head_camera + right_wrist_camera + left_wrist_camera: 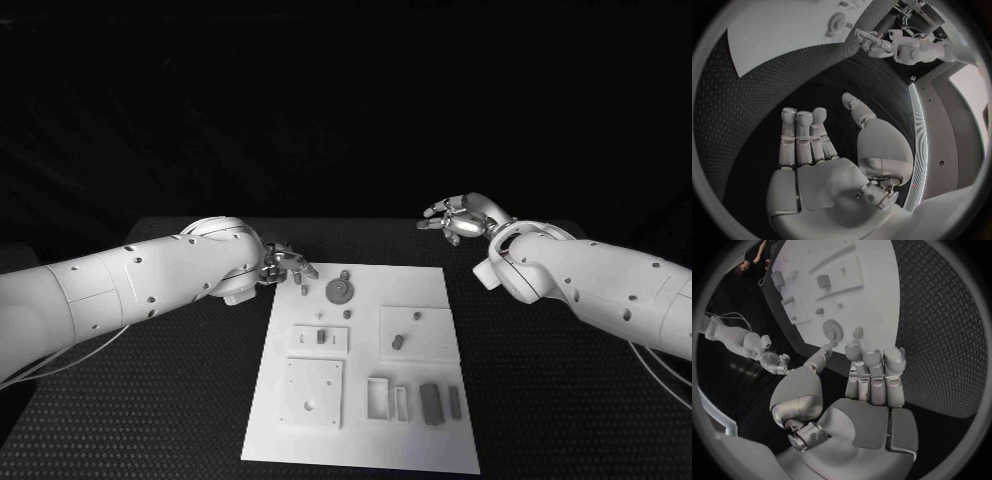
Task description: Assemble the parts on the task board
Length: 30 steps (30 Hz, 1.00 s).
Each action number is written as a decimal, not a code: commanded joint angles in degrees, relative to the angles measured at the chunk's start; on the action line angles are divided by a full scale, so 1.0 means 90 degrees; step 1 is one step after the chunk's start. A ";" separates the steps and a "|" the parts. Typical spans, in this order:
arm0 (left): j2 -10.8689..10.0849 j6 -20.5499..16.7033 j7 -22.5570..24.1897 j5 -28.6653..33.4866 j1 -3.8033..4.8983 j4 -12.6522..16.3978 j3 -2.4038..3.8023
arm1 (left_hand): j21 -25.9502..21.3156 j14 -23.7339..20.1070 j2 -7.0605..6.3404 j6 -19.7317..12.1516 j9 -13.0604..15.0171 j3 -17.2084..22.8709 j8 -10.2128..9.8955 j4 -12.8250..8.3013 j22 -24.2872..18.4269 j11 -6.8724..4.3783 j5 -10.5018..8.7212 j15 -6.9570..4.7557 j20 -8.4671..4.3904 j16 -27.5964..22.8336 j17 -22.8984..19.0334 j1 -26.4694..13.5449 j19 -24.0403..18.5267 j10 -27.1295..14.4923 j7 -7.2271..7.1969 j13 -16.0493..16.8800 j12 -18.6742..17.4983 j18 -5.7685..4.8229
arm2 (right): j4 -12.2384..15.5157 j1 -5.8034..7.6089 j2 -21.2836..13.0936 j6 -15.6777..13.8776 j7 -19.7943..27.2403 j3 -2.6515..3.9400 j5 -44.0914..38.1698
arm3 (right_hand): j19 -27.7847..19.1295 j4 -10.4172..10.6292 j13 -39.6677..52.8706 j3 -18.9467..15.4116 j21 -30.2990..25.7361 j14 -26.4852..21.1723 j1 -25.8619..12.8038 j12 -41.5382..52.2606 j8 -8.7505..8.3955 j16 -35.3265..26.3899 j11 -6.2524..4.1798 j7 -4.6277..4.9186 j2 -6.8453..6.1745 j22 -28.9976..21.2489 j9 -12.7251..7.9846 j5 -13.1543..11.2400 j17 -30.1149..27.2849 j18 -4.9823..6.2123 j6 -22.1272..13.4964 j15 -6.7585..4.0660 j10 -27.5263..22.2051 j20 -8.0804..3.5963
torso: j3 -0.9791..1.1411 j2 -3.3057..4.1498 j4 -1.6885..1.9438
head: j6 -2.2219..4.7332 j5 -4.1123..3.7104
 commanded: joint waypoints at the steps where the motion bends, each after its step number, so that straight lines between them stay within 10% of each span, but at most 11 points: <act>1: 0.0070 0.0141 0.0159 -0.0278 -0.0029 -0.0150 -0.0002 | -0.0044 -0.0048 0.0031 -0.0142 -0.0006 -0.0019 -0.0037 0.0027 -0.0010 0.0019 -0.0005 0.0014 -0.0124 -0.0025 -0.0005 0.0054 -0.0050 -0.0052 0.0076 -0.0011 -0.0020 0.0711 | -0.0006 -0.0003 0.0010 0.0075 0.0043 0.0003 0.0003 | -0.0002 -0.0004 -0.0010 -0.0023 -0.0029 -0.0053 -0.0058 0.0022 0.0020 0.0024 0.0150 0.0181 0.0009 0.0087 -0.0008 0.0037 -0.0007 0.0188 0.0224 0.0001 -0.0984 0.0012 | -0.0001 0.0003 -0.0013 | -0.0003 -0.0011; 30: 0.0395 0.0325 0.0317 -0.0253 -0.0321 -0.0798 0.0001 | -0.0039 -0.0066 0.0248 -0.0037 0.0039 -0.0093 0.0082 -0.0035 0.0000 0.0004 0.0001 0.0017 -0.0102 -0.0009 0.0021 0.0183 -0.0079 -0.0064 0.0055 -0.0016 0.0018 0.0689 | 0.0002 -0.0014 0.0027 0.0083 0.0052 0.0003 0.0003 | 0.0000 -0.0005 -0.0021 -0.0020 -0.0030 -0.0054 -0.0063 0.0029 0.0021 0.0029 0.0153 0.0183 0.0016 0.0087 -0.0017 0.0042 -0.0014 0.0188 0.0216 0.0003 -0.0986 0.0012 | 0.0005 -0.0001 -0.0013 | -0.0037 -0.0071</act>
